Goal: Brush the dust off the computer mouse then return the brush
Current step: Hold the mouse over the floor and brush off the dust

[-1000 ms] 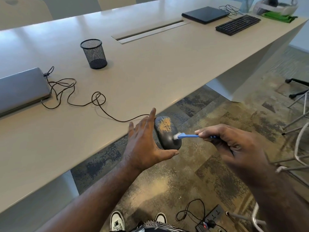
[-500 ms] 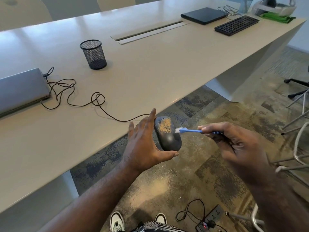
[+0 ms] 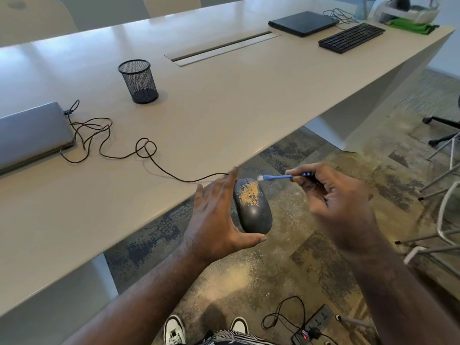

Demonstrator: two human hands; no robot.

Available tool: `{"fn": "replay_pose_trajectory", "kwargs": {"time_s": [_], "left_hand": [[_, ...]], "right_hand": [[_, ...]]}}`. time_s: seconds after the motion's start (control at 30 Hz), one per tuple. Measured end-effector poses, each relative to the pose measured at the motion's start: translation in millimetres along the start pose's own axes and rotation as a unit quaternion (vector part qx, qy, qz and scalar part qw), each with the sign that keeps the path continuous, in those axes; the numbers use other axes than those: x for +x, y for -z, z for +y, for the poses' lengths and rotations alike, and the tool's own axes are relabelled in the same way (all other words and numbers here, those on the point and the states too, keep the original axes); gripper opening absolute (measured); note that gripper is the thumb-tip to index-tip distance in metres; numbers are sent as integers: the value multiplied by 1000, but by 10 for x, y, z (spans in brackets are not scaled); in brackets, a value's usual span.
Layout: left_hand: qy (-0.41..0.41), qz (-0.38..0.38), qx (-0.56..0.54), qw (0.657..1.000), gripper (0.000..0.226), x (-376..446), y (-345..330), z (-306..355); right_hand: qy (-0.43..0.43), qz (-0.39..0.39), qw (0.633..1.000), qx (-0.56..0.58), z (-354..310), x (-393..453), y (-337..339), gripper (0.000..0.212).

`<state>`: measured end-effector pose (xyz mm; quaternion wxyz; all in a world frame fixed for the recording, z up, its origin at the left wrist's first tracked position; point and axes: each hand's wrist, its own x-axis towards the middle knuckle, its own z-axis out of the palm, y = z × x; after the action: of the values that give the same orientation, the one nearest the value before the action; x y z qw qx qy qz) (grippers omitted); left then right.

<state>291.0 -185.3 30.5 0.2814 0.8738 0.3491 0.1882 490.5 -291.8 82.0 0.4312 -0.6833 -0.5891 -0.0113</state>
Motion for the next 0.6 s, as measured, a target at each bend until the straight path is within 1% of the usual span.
{"fn": "replay_pose_trajectory", "kwargs": {"time_s": [0.17, 0.3, 0.43, 0.53, 0.6], "left_hand": [[-6, -10, 5, 1000, 136, -24, -19, 14], [-5, -1, 3, 1000, 137, -29, 2, 4], [0, -2, 8, 1000, 137, -36, 12, -14], [-4, -10, 16, 1000, 137, -42, -4, -3], [-5, -11, 13, 1000, 136, -39, -14, 12]], "right_hand": [[11, -19, 1000, -21, 6, 46, -136, 17], [3, -39, 999, -35, 36, 33, -112, 15], [-12, -29, 999, -34, 57, 40, -50, 15], [-3, -17, 1000, -20, 29, 70, -59, 17], [6, -28, 999, -16, 0, 84, -77, 17]]}}
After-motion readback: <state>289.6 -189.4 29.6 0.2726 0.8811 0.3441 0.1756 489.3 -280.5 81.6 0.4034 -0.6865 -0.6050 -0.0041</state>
